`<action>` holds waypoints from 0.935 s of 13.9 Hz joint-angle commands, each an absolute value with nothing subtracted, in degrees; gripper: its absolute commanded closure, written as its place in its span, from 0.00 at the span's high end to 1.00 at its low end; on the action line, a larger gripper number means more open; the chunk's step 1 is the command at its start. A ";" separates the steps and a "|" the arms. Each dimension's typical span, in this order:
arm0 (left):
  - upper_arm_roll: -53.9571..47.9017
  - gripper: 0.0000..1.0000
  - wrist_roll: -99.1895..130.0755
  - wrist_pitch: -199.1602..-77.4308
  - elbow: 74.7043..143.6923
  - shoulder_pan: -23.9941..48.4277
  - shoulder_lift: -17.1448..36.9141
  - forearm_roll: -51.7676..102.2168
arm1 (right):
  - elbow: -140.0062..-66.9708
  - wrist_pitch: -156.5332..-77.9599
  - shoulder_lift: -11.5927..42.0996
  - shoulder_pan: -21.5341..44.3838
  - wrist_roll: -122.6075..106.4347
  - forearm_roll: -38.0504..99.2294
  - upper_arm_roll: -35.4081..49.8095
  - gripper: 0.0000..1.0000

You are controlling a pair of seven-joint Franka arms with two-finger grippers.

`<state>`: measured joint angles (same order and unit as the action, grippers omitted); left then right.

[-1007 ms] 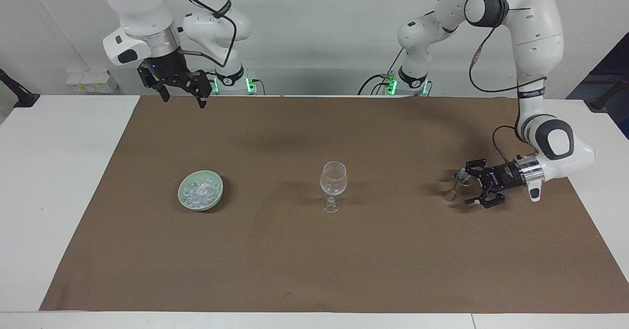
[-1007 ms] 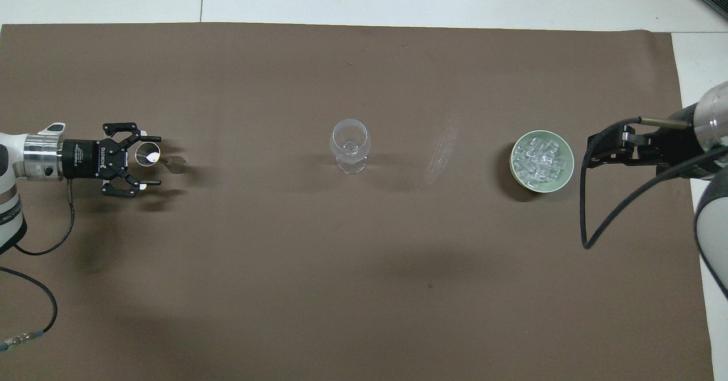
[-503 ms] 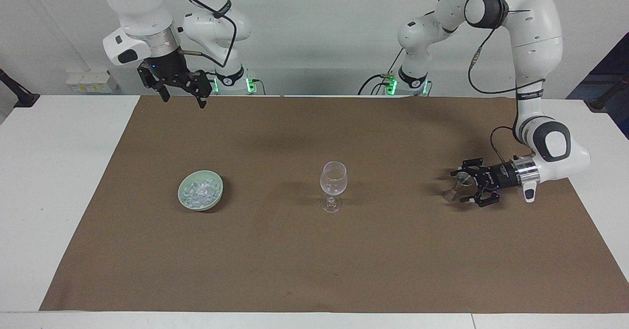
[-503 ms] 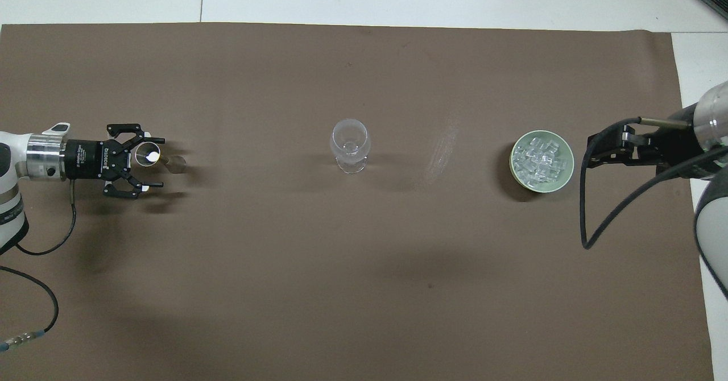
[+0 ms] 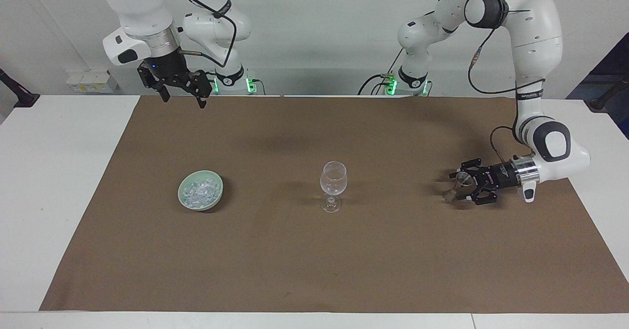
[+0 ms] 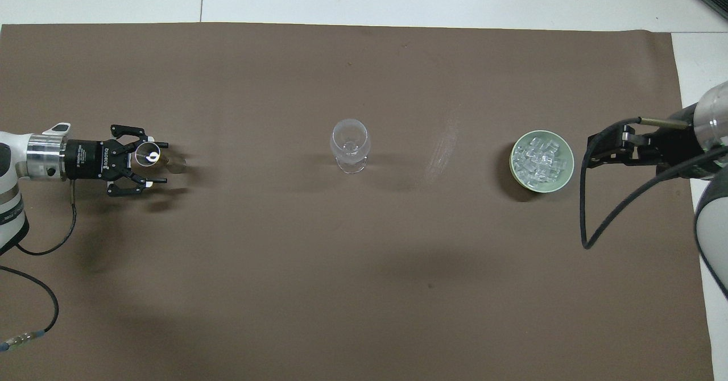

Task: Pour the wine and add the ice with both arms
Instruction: 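Close the left gripper on the silver cup and lift it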

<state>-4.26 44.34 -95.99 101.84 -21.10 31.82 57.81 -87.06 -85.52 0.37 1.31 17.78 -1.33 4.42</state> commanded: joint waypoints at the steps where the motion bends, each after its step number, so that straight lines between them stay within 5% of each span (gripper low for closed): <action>1: -3.69 0.75 43.51 -95.36 102.83 -20.74 31.38 59.06 | -87.19 -85.43 0.18 0.35 16.88 -0.18 4.83 1.00; 8: -3.69 0.59 43.59 -95.01 102.83 -20.83 31.38 59.15 | -87.28 -85.43 0.18 0.35 16.88 -0.18 4.75 1.00; 13: -3.69 0.39 43.59 -95.01 102.83 -20.92 31.38 59.15 | -87.19 -85.43 0.18 0.35 16.88 -0.18 4.75 1.00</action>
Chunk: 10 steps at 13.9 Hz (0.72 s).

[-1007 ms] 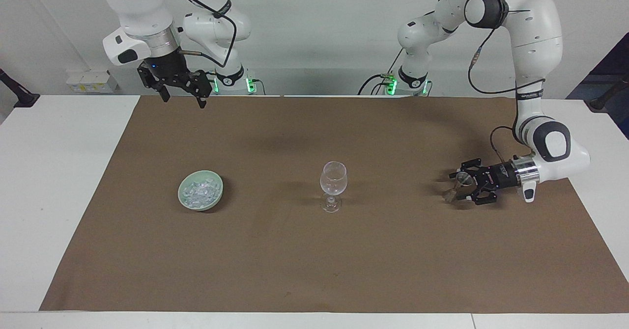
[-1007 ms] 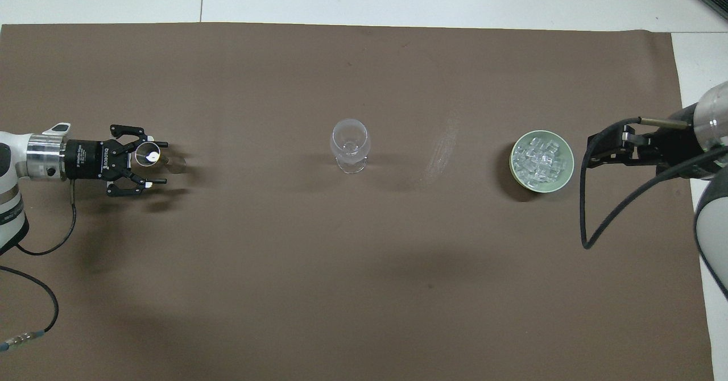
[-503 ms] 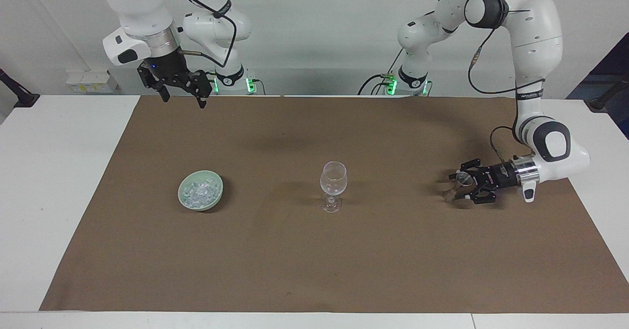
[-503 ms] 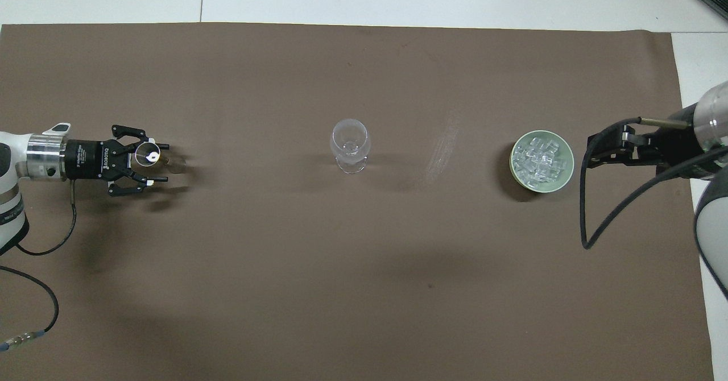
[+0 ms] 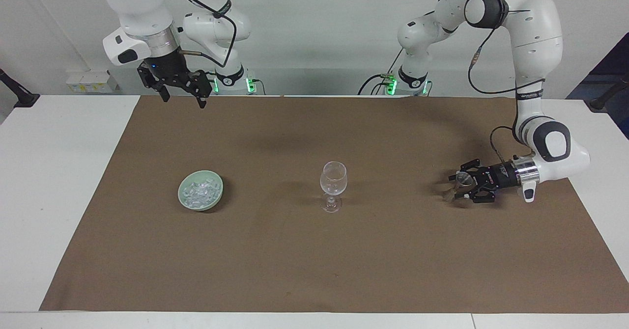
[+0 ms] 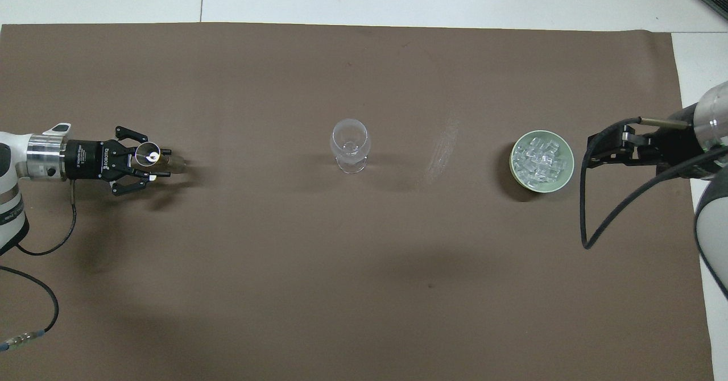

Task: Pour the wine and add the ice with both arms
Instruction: 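Close the left gripper on the silver cup and lift it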

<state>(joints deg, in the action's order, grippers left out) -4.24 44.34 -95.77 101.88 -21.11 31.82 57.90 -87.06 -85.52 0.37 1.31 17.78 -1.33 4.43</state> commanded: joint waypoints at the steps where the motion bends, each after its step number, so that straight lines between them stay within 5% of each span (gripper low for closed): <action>1: -3.69 0.34 43.59 -95.01 102.83 -20.83 31.38 59.15 | -87.19 -85.43 0.18 0.35 16.88 -0.18 4.83 1.00; 5: -3.69 0.04 43.59 -94.92 102.83 -20.83 31.38 59.15 | -87.19 -85.43 0.18 0.35 16.88 -0.18 4.83 1.00; 10: -3.69 0.00 43.59 -94.22 102.83 -21.09 31.29 59.15 | -87.19 -85.43 0.18 0.35 16.88 -0.18 4.83 1.00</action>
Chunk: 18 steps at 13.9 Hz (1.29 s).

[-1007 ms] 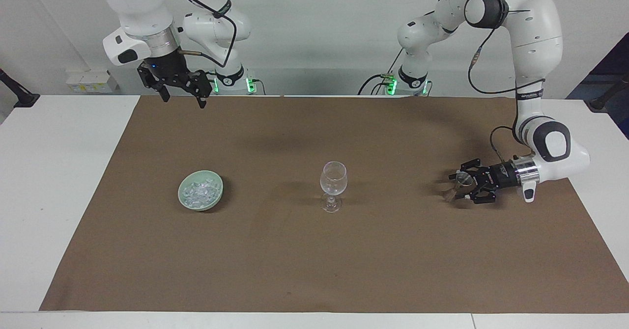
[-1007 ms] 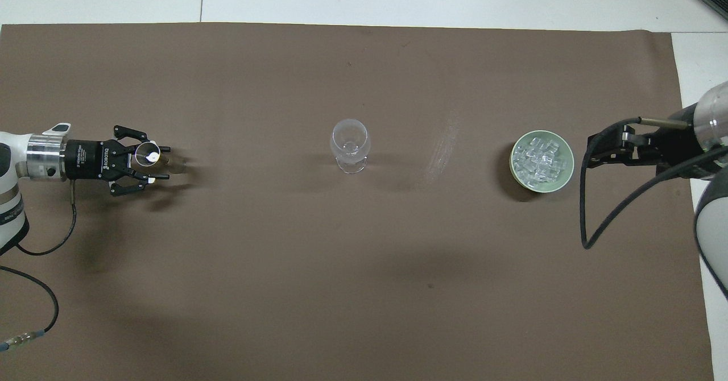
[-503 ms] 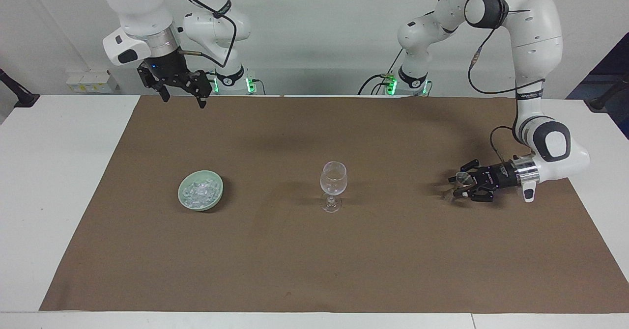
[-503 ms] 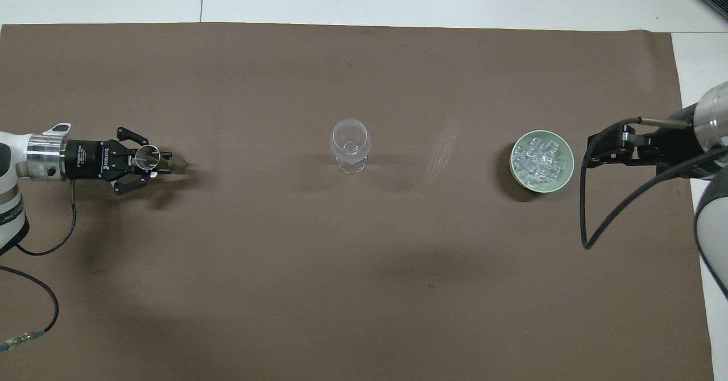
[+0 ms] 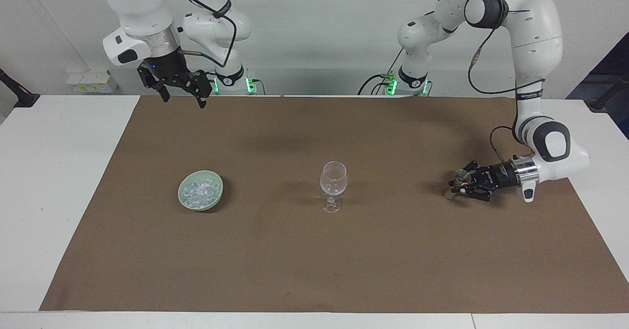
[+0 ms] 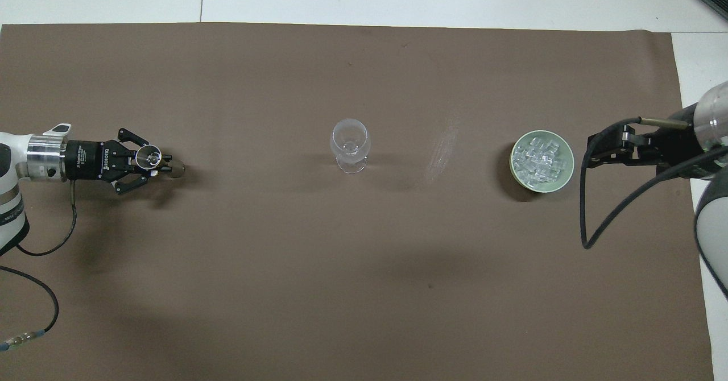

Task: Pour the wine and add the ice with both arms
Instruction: 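Close the left gripper on the silver cup and lift it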

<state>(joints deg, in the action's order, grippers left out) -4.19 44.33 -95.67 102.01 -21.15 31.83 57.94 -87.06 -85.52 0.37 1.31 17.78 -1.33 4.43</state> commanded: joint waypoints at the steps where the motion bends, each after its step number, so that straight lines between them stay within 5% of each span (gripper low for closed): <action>1: -3.69 0.00 43.59 -93.96 102.75 -21.01 31.29 59.15 | -87.27 -85.43 0.18 0.35 16.88 -0.18 4.83 1.00; 8: -3.87 0.00 46.76 -92.99 100.64 -20.13 29.98 60.03 | -87.19 -85.43 0.18 0.35 16.88 -0.18 4.83 1.00; 18: -3.60 0.00 58.69 -98.25 100.37 -9.94 21.10 57.83 | -87.19 -85.43 0.18 0.35 16.88 -0.18 4.75 1.00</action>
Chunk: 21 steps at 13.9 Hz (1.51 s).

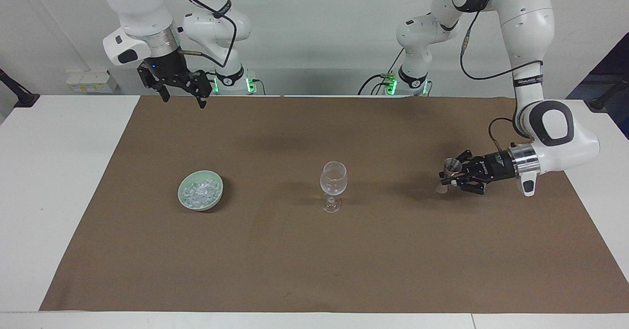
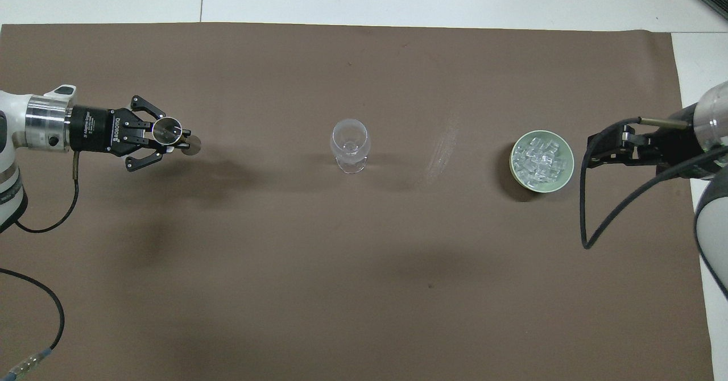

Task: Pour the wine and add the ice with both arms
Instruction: 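Carry the silver cup with the left gripper toward the clear glass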

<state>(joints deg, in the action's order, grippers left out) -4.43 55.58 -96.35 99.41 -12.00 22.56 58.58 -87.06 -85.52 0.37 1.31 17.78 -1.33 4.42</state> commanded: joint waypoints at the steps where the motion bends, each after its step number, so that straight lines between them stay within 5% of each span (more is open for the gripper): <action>1: -3.69 0.00 60.19 -98.78 100.37 -9.50 21.01 57.92 | -87.19 -85.43 0.18 0.35 16.88 -0.18 4.83 1.00; 16: -3.87 0.00 77.26 -100.90 100.99 -5.63 14.85 60.47 | -87.19 -85.43 0.18 0.35 16.88 -0.18 4.75 1.00; 21: -3.87 0.00 77.17 -107.30 102.48 0.96 14.59 60.64 | -87.19 -85.43 0.18 0.35 16.88 -0.18 4.75 1.00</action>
<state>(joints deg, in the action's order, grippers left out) -4.56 76.41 -103.13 99.86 -2.76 16.25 59.49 -87.06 -85.52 0.38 1.31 17.78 -1.33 4.42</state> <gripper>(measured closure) 0.784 0.000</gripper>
